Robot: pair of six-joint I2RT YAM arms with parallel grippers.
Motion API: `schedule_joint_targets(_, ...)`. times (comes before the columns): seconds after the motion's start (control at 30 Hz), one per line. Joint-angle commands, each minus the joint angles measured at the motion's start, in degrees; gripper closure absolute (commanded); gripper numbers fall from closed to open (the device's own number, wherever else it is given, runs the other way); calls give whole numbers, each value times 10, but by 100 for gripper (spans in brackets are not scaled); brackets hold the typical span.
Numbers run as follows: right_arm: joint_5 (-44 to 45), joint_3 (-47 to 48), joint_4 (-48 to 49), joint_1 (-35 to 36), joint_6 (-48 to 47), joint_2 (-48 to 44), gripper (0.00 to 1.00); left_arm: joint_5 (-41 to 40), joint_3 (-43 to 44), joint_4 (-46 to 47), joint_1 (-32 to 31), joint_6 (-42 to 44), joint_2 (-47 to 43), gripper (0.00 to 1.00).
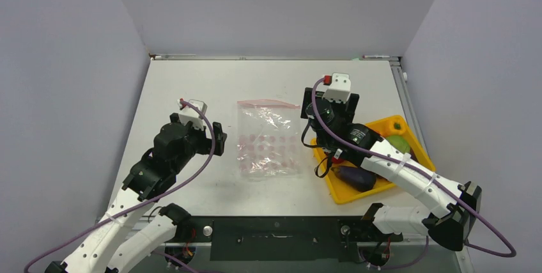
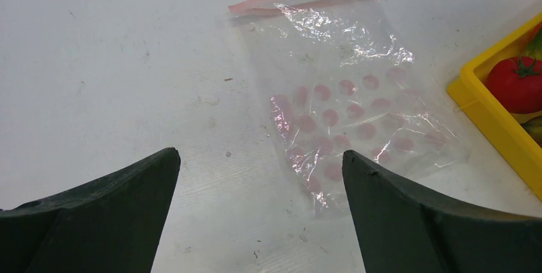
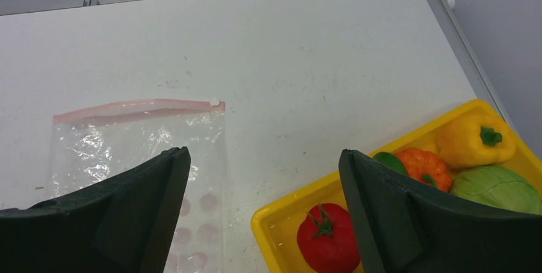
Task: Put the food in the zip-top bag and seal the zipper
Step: Adjust the bin at the center of the board.
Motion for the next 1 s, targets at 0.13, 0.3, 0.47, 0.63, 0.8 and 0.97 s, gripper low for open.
schedule_joint_targets(0.13, 12, 27, -22, 1, 28, 9, 10, 7, 18, 23, 4, -7, -2, 4)
schedule_joint_targets(0.3, -2, 19, -15, 2, 30, 12, 10, 7, 18, 23, 4, -7, -2, 4)
schedule_joint_targets(0.47, -12, 12, -17, 2, 36, 21, 10, 7, 18, 22, 4, -7, -4, 4)
schedule_joint_targets(0.63, -22, 10, -24, -3, 53, 35, 10, 8, 18, 23, 4, -7, -6, 4)
schedule_joint_targets(0.8, -37, 14, -38, -10, 75, 54, 9, 8, 19, 23, 4, -7, -9, 4)
schedule_joint_targets(0.97, -79, 17, -54, -38, 98, 77, 6, 8, 19, 21, 4, -7, -14, 4)
